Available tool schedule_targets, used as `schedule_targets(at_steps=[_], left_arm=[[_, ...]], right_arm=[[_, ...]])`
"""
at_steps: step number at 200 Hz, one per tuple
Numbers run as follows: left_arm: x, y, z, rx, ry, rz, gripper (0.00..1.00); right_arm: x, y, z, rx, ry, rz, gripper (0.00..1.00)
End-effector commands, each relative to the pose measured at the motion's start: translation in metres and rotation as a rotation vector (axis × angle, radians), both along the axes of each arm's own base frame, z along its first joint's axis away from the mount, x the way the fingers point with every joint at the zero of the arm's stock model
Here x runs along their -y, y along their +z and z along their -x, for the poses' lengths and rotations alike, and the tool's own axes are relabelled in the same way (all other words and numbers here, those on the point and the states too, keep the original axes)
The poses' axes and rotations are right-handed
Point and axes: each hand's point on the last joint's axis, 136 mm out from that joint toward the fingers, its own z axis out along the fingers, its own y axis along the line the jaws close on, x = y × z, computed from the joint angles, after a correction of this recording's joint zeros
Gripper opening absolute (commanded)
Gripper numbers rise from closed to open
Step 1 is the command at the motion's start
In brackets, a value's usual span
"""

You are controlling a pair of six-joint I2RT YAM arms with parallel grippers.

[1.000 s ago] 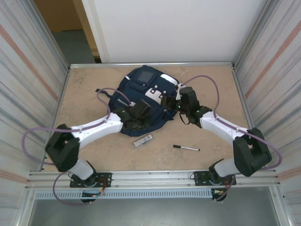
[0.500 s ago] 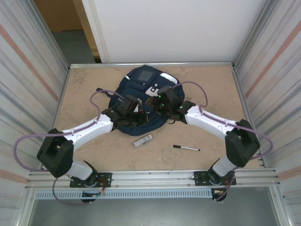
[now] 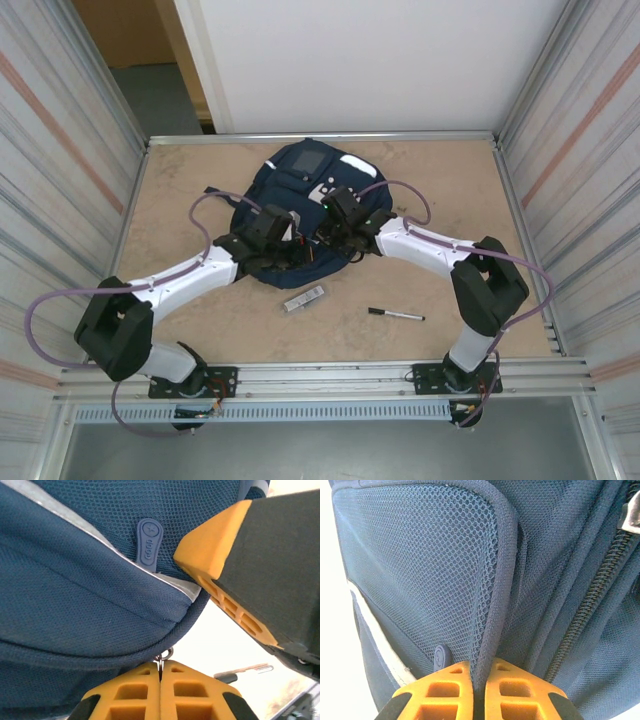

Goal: Pack the student bag

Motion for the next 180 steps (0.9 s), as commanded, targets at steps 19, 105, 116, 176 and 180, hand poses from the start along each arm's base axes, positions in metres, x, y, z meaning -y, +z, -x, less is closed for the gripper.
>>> schedule_targets(at_steps=[19,105,116,176,180], left_arm=[[-0.041,0.000,-0.025,0.158,0.002,-0.129,0.00],[-0.067,-0.021,-0.050,0.156,0.001,-0.150,0.00],[-0.050,-0.013,-0.046,0.191,-0.056,-0.164,0.00],[0.013,0.038,-0.047,0.311,-0.056,-0.046,0.00],[0.015,0.040,-0.049,0.321,-0.052,-0.046,0.00]], right_arm=[[0.019,0.027,-0.008,0.028,0.063,-0.026,0.00],[0.088,0.030,-0.040,0.134,0.225,0.037,0.12],[0.103,0.027,-0.052,0.150,0.201,0.072,0.13],[0.160,0.023,-0.052,-0.047,-0.087,0.021,0.53],[0.162,0.026,-0.048,-0.061,-0.102,0.033,0.55]])
